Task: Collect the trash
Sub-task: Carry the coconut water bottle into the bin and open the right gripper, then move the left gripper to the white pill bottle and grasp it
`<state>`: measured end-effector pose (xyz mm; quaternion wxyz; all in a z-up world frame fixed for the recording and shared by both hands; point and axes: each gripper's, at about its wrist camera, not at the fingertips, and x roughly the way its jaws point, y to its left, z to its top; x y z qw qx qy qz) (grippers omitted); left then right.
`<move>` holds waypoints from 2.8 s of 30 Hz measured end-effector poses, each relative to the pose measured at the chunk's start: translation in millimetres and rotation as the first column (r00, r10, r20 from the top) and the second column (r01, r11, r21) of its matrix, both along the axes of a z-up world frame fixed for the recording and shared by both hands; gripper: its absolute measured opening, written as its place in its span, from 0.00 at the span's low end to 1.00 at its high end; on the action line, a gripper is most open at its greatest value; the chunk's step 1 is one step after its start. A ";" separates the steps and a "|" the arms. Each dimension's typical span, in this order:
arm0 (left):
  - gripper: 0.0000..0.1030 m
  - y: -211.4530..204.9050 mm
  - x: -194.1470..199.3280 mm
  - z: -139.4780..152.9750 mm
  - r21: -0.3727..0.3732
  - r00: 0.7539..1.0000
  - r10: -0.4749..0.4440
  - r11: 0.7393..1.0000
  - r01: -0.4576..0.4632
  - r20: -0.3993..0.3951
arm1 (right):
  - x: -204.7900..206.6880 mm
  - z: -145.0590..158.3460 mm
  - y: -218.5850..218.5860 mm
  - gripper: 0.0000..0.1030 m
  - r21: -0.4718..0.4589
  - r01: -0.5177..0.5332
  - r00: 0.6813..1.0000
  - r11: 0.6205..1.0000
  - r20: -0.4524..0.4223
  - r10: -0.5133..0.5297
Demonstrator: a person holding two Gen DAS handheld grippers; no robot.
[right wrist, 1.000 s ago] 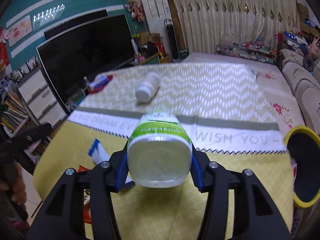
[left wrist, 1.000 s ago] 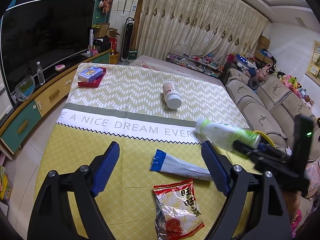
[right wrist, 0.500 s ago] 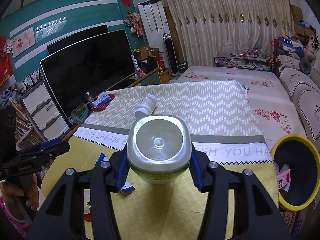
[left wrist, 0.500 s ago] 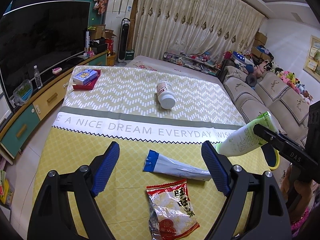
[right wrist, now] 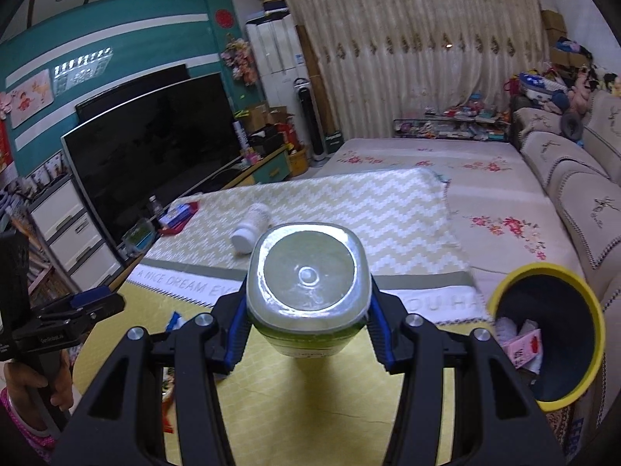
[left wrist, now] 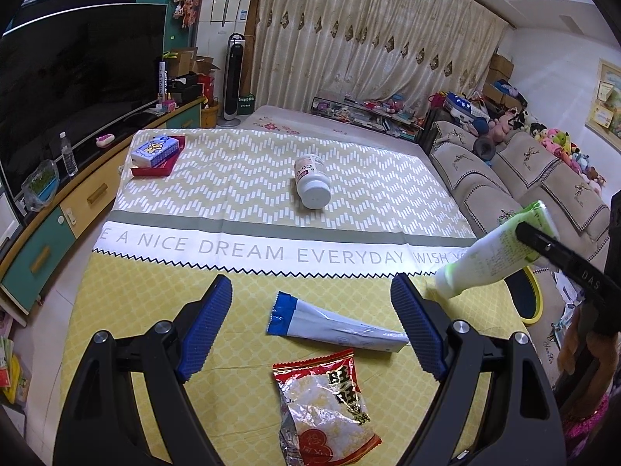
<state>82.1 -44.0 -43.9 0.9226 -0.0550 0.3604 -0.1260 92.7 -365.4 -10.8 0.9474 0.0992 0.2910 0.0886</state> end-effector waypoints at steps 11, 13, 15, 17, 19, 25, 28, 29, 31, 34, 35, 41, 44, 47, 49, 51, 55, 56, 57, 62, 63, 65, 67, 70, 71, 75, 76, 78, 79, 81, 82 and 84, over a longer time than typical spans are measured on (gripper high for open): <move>0.81 -9.0 3.1 -0.3 0.014 1.000 -0.014 1.000 0.014 -0.001 | -22.1 4.1 -107.1 0.48 -0.009 0.329 0.944 0.944 0.031 -0.328; 0.81 -11.3 4.6 -1.9 0.014 1.000 -0.018 1.000 0.018 -0.006 | -22.9 -2.2 -127.2 0.48 -0.004 0.379 0.925 0.926 0.017 -0.378; 0.81 -14.3 5.5 -2.8 0.019 1.000 -0.024 1.000 0.024 -0.008 | -21.0 -10.8 -146.7 0.48 -0.001 0.425 0.905 0.905 -0.006 -0.425; 0.81 -16.7 6.7 -3.3 0.023 1.000 -0.030 0.999 0.030 -0.010 | -19.8 -22.7 -165.9 0.48 -0.003 0.472 0.881 0.882 -0.034 -0.472; 0.81 -19.9 7.7 -3.6 0.028 0.999 -0.037 0.999 0.037 -0.010 | -19.2 -34.2 -182.5 0.48 -0.005 0.505 0.862 0.863 -0.056 -0.505; 0.81 -27.1 12.4 -5.8 0.038 0.999 -0.050 0.998 0.051 -0.019 | -7.7 -68.4 -211.8 0.48 -0.030 0.556 0.822 0.831 -0.133 -0.554; 0.81 -30.4 14.2 -7.1 0.043 0.998 -0.055 0.997 0.056 -0.022 | -2.6 -77.4 -218.9 0.49 -0.046 0.575 0.804 0.817 -0.156 -0.574; 0.81 -31.0 14.7 -7.5 0.044 0.998 -0.056 0.997 0.057 -0.023 | -4.4 -78.4 -219.8 0.52 -0.039 0.586 0.798 0.809 -0.145 -0.585; 0.81 -32.6 16.3 -8.1 0.047 0.998 -0.058 0.997 0.060 -0.026 | -7.3 -76.7 -217.3 0.60 -0.045 0.595 0.793 0.802 -0.126 -0.596; 0.81 -34.9 19.5 -9.6 0.050 0.998 -0.061 0.997 0.062 -0.031 | -9.4 -71.5 -210.8 0.60 -0.059 0.595 0.795 0.802 -0.100 -0.598; 0.81 -35.3 21.4 -10.2 0.051 0.998 -0.061 0.997 0.063 -0.033 | -10.2 -69.7 -207.4 0.60 -0.059 0.591 0.799 0.805 -0.092 -0.594; 0.81 -39.1 45.6 -15.4 0.080 0.998 -0.044 0.996 0.048 -0.047 | -4.3 -65.0 -181.3 0.64 -0.068 0.540 0.835 0.839 -0.076 -0.544; 0.81 -45.9 64.4 -16.8 0.119 0.998 -0.041 0.992 0.047 -0.046 | 2.9 -67.4 -170.1 0.64 -0.081 0.514 0.850 0.854 -0.088 -0.520; 0.82 -54.4 88.4 -19.2 0.143 0.997 -0.044 0.988 0.052 -0.064 | 7.0 -70.5 -163.6 0.64 -0.083 0.499 0.858 0.863 -0.098 -0.505; 0.82 -59.9 107.0 -21.4 0.152 0.996 -0.044 0.987 0.056 -0.082 | 9.8 -72.4 -160.4 0.64 -0.088 0.491 0.861 0.867 -0.106 -0.498; 0.83 -63.1 122.4 -24.2 0.146 0.994 -0.044 0.988 0.058 -0.100 | 11.8 -73.5 -159.2 0.64 -0.089 0.487 0.862 0.869 -0.112 -0.494; 0.85 -69.2 162.7 -34.2 0.153 0.990 -0.017 0.987 0.039 -0.143 | 13.1 -76.6 -159.3 0.64 -0.088 0.481 0.864 0.872 -0.121 -0.489; 0.85 -70.3 171.4 -38.3 0.154 0.988 -0.012 0.987 0.037 -0.157 | 13.8 -77.4 -159.1 0.64 -0.088 0.480 0.864 0.873 -0.123 -0.488; 0.85 -71.2 179.6 -42.1 0.154 0.985 -0.007 0.988 0.033 -0.171 | 14.9 -78.2 -158.7 0.65 -0.088 0.479 0.864 0.873 -0.125 -0.487; 0.85 -75.7 218.0 -59.5 0.174 0.977 0.029 0.985 0.008 -0.212 | 20.4 -84.2 -158.9 0.65 -0.089 0.469 0.867 0.878 -0.145 -0.478; 0.85 -77.0 226.4 -63.5 0.183 0.975 0.038 0.983 0.003 -0.220 | 20.9 -85.3 -159.3 0.65 -0.088 0.469 0.867 0.879 -0.148 -0.477; 0.85 -79.0 239.8 -69.9 0.203 0.971 0.049 0.979 0.000 -0.236 | 21.8 -87.7 -159.7 0.65 -0.088 0.466 0.867 0.881 -0.155 -0.474; 0.84 -79.8 252.6 -74.6 0.221 0.967 0.063 0.975 -0.007 -0.246 | 22.3 -88.9 -159.9 0.65 -0.089 0.465 0.867 0.881 -0.158 -0.473; 0.80 -80.5 270.5 -79.4 0.249 0.964 0.087 0.968 -0.022 -0.253 | 23.2 -89.8 -160.9 0.65 -0.092 0.466 0.865 0.880 -0.162 -0.475; 0.79 -80.8 273.8 -80.4 0.254 0.963 0.088 0.967 -0.021 -0.255 | 23.5 -90.4 -162.0 0.65 -0.091 0.467 0.864 0.879 -0.164 -0.476; 0.71 -82.1 290.3 -88.2 0.275 0.955 0.106 0.961 -0.027 -0.277 | 24.9 -93.6 -163.9 0.65 -0.090 0.466 0.862 0.880 -0.178 -0.474; 0.69 -82.2 293.1 -88.0 0.266 0.956 0.107 0.963 -0.032 -0.275 | 25.5 -94.2 -163.5 0.65 -0.091 0.465 0.862 0.881 -0.179 -0.473; 0.61 -83.4 295.9 -86.6 0.266 0.958 0.104 0.963 -0.030 -0.266 | 26.2 -95.0 -162.9 0.65 -0.090 0.461 0.864 0.883 -0.183 -0.470; 0.51 -84.3 301.5 -85.9 0.264 0.959 0.101 0.964 -0.029 -0.264 | 26.4 -95.2 -163.1 0.65 -0.090 0.460 0.864 0.883 -0.183 -0.468; 0.45 -86.2 307.1 -84.1 0.268 0.961 0.094 0.963 -0.022 -0.260 | 26.4 -94.9 -162.6 0.65 -0.089 0.457 0.866 0.885 -0.183 -0.465; 0.45 -86.9 307.5 -83.5 0.261 0.961 0.080 0.965 -0.008 -0.266 | 26.2 -94.6 -163.0 0.65 -0.088 0.456 0.867 0.886 -0.183 -0.464; 0.45 -91.3 307.3 -76.9 0.256 0.961 0.065 0.967 0.005 -0.267 | 26.1 -94.4 -163.1 0.65 -0.087 0.457 0.866 0.885 -0.182 -0.465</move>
